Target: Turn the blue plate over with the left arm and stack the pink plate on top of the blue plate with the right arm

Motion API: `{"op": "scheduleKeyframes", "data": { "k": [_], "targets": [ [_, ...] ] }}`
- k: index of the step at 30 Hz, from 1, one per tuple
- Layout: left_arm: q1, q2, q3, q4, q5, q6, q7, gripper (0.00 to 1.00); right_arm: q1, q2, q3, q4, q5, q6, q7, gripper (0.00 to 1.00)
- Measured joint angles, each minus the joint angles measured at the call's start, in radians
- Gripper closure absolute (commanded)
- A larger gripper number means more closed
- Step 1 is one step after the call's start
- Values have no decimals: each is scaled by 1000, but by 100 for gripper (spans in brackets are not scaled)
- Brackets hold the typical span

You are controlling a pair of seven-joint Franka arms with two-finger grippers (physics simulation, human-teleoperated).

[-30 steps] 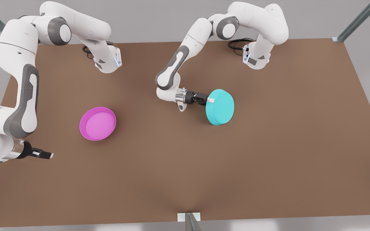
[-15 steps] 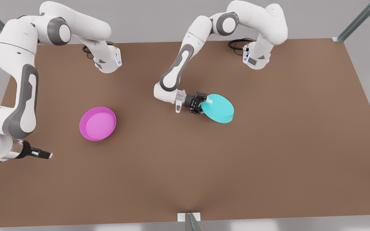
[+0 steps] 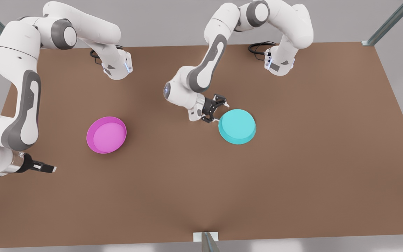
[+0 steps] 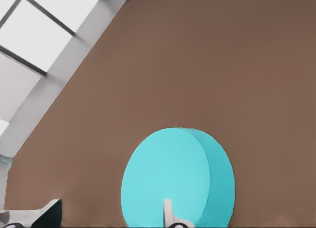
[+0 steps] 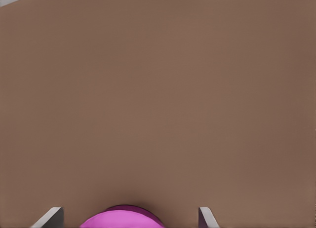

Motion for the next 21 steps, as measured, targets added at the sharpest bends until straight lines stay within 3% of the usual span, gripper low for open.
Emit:
{"op": "scheduleKeyframes", "data": {
  "k": [5,6,8,10,13,17,21],
  "targets": [
    [330,-407,-11,-3,-74,-117,562,0,2,1,0,0,1,0,4,0],
    [464,-526,-120,-15,-76,-115,592,0,2,0,0,0,1,0,4,0],
    [800,-743,-471,-71,-45,-60,654,0,2,1,0,0,1,0,4,0],
    [1130,-869,-781,-152,4,3,775,0,2,1,0,0,2,0,4,0],
    [1221,-939,-852,-162,69,-52,958,0,2,2,0,0,2,0,4,0],
    [1381,-919,-854,-140,45,-81,967,0,2,2,0,0,2,0,6,0],
    [1260,-898,-859,-103,20,-75,966,0,12,-8,2,0,-9,-16,6,0]
  ]
}}
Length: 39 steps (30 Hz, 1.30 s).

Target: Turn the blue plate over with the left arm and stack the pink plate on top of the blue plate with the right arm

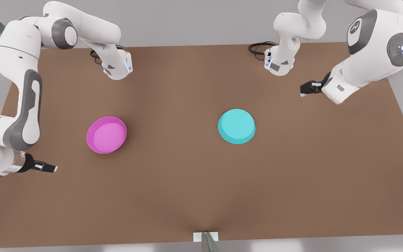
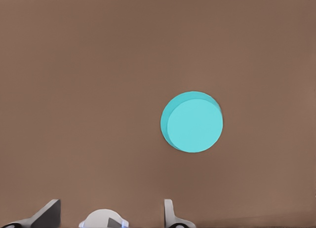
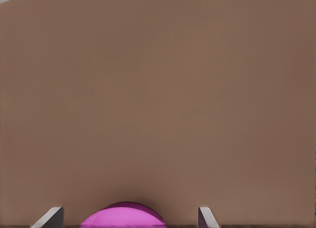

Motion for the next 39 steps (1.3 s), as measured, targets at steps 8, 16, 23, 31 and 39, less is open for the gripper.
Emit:
{"op": "scheduleKeyframes", "data": {
  "k": [8,16,23,31,39],
  "targets": [
    [61,26,12,12,-8,3,1,0,-61,5,7,-191,49,-74,-168,0],
    [83,51,13,32,-4,11,0,0,-160,-45,83,-429,40,114,-307,0],
    [82,86,9,78,2,22,-5,0,-532,-341,404,-921,40,395,-306,0],
    [84,83,12,138,70,60,-3,0,-625,-215,485,-1026,13,654,-365,0],
    [84,84,10,138,98,60,-6,0,-737,-192,607,-1077,-37,746,-379,0]
  ]
}}
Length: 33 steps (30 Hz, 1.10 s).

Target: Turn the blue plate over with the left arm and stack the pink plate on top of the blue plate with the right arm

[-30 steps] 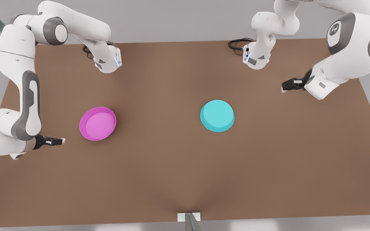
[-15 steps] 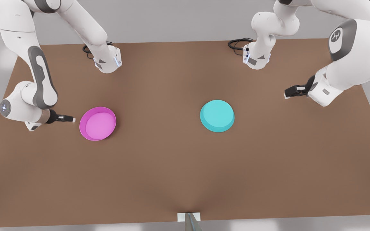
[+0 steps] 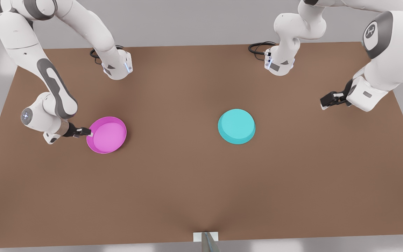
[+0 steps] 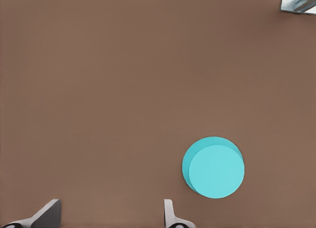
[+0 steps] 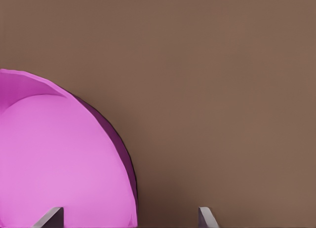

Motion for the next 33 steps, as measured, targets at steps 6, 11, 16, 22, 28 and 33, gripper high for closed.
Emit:
{"op": "scheduleKeyframes", "data": {
  "k": [6,11,16,22,28,33],
  "targets": [
    [2,1,3,-3,7,-2,-2,0,-156,59,132,-7,-27,11,-6,0],
    [4,0,3,-4,9,-3,-2,0,-248,124,215,-29,-84,124,-5,0],
    [2,10,3,-6,10,1,0,0,-260,167,215,-29,-110,162,0,21],
    [4,9,3,-6,11,1,1,0,-257,185,228,-22,-112,188,17,23],
    [5,9,3,-6,14,0,1,0,-253,205,229,-18,-124,207,18,27],
    [5,9,3,-7,15,0,1,0,-251,218,229,-19,-143,213,23,36]
  ]
}}
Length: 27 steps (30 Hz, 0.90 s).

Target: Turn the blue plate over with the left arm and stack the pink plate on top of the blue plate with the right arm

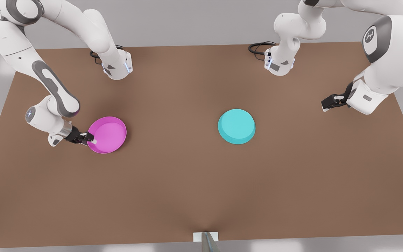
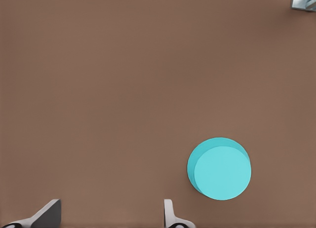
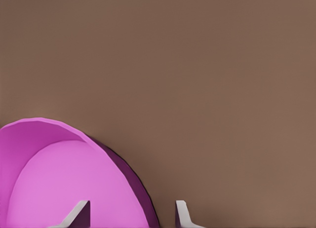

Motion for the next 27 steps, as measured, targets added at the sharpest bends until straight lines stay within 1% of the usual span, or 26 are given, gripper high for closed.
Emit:
{"op": "scheduleKeyframes", "data": {
  "k": [4,8,11,12,13,15,16,17,18,27],
  "targets": [
    [0,0,0,0,0,-3,0,0,1,13,-2,4,-14,2,0,37],
    [2,0,0,0,-1,-5,0,0,4,20,-4,5,-21,9,-1,42],
    [-3,2,-2,1,-3,1,-2,0,6,24,-5,5,-28,9,-1,53],
    [3,-1,0,2,-3,1,-1,0,7,29,-5,5,-29,13,-1,58],
    [2,7,0,4,-4,3,-3,0,5,30,-5,5,-29,15,-1,60],
    [8,9,0,3,-6,4,-4,0,5,32,-6,6,-30,15,-1,68],
    [9,9,0,4,-7,5,-3,0,4,36,-6,6,-35,14,-1,76],
    [37,5,-2,1,-9,8,-2,0,4,37,-7,6,-35,15,0,79],
    [57,8,-2,1,-12,8,-3,0,5,37,-8,5,-35,15,-1,79],
    [44,14,-4,8,-15,11,-3,0,3,27,-5,5,-37,13,-4,79]
  ]
}}
